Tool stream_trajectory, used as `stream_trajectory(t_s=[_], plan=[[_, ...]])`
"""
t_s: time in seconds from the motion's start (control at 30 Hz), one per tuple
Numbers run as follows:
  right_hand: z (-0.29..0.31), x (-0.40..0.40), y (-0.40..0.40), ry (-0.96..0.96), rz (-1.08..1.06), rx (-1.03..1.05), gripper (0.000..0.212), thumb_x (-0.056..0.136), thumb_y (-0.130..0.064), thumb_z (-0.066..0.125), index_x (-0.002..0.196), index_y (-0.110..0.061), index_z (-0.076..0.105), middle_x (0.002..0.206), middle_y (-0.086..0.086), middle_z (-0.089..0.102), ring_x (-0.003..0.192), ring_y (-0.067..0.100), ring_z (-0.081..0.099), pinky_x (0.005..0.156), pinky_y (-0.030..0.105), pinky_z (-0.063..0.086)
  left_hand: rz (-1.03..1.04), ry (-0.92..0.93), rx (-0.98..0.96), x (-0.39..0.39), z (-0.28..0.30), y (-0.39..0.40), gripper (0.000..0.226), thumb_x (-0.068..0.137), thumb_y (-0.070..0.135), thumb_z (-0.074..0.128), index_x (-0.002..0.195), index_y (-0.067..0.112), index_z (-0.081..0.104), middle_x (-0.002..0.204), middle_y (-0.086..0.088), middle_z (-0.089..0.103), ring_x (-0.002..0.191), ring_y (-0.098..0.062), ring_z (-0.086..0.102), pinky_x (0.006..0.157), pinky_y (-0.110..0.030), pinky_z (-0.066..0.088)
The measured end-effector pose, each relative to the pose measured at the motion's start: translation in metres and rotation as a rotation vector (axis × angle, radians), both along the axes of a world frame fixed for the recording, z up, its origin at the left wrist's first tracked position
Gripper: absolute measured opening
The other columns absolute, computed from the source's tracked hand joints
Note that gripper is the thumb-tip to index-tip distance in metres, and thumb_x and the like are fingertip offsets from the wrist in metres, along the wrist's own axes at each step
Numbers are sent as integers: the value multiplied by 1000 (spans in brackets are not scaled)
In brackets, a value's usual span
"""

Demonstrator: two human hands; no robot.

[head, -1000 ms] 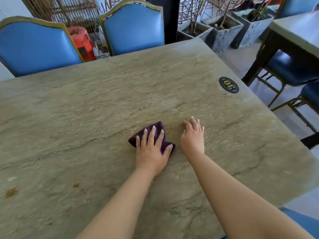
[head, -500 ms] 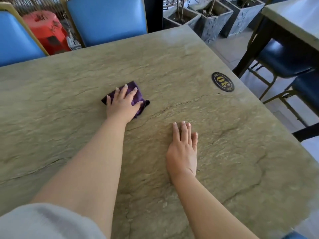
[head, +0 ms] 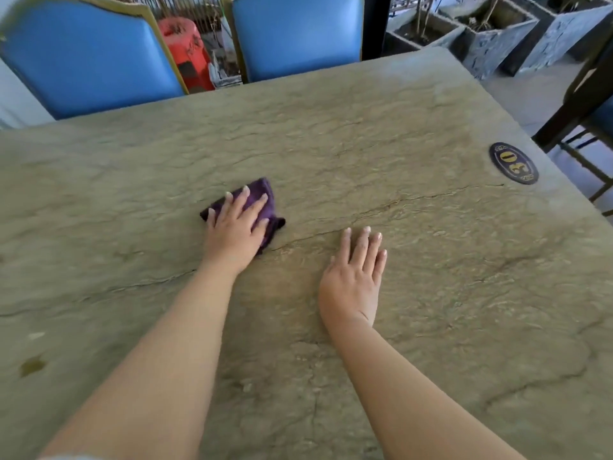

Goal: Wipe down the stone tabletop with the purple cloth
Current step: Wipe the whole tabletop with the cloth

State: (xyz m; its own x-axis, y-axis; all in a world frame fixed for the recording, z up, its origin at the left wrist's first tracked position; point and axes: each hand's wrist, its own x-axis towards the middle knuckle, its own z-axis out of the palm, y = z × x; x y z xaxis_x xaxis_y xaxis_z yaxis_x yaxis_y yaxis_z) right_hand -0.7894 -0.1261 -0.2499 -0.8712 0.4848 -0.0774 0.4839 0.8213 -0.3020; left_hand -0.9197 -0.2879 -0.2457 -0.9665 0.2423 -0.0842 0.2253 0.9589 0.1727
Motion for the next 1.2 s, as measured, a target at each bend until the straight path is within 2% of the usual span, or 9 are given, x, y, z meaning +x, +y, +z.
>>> stream_trajectory(t_s=[0.1,0.2,0.43,0.6,0.7,0.8,0.9,1.07,1.2], plan=[[-7,-3,-1,-2,1,55,58,100,-24,21,152,-16,-4,158,19,-10,145,36,-15,118,49,-9,319,-63,-21,-46,1,-32,52,99,50,32,150,41,22,162,4,7,149,-27,1,117,-56,4],[-5,-6,-1,-19,18,73,60,98,-20,22,152,-17,-5,158,19,-11,144,37,-17,117,51,-10,361,-80,-30,-43,2,-27,51,99,50,31,149,43,22,162,6,7,149,-26,1,117,-56,2],[1,-15,-1,-81,42,93,60,97,-20,21,152,-20,-1,159,17,-9,144,39,-16,116,53,-10,-74,58,56,109,-2,-7,48,91,48,38,139,42,44,156,8,31,145,-25,26,114,-55,19],[4,-6,-3,-49,140,49,51,102,-25,22,152,-24,10,161,7,-1,145,36,-13,117,53,-7,-295,15,62,170,-5,-57,49,93,50,33,142,47,37,157,15,24,147,-13,17,118,-45,11],[5,18,-14,-2,215,-12,50,102,-25,22,152,-23,14,161,6,1,147,28,-11,120,43,-7,-57,6,84,131,-6,-85,48,95,48,35,142,43,39,158,11,24,147,-18,18,117,-51,12],[4,51,-37,29,299,-17,53,101,-21,22,153,-23,9,161,5,-5,146,25,-15,119,37,-10,263,-35,70,84,-3,-81,49,98,44,39,146,44,30,161,10,12,149,-19,6,118,-50,-1],[3,75,-54,32,345,-29,56,100,-18,25,153,-23,7,161,4,-6,146,24,-18,118,36,-13,396,-70,53,68,1,-66,49,99,46,32,147,46,23,162,10,6,149,-19,-1,118,-51,-3],[3,90,-76,46,298,-86,58,98,-14,32,152,-23,14,161,3,-1,147,23,-13,119,36,-11,-1,32,56,161,2,-73,52,91,49,32,142,39,42,157,4,30,145,-26,25,113,-56,19],[3,97,-98,26,262,-62,61,96,-14,30,152,-24,8,161,3,-5,146,25,-16,119,40,-9,-284,-122,87,227,5,-141,52,90,57,29,142,52,31,159,21,11,148,-7,3,119,-40,1]])
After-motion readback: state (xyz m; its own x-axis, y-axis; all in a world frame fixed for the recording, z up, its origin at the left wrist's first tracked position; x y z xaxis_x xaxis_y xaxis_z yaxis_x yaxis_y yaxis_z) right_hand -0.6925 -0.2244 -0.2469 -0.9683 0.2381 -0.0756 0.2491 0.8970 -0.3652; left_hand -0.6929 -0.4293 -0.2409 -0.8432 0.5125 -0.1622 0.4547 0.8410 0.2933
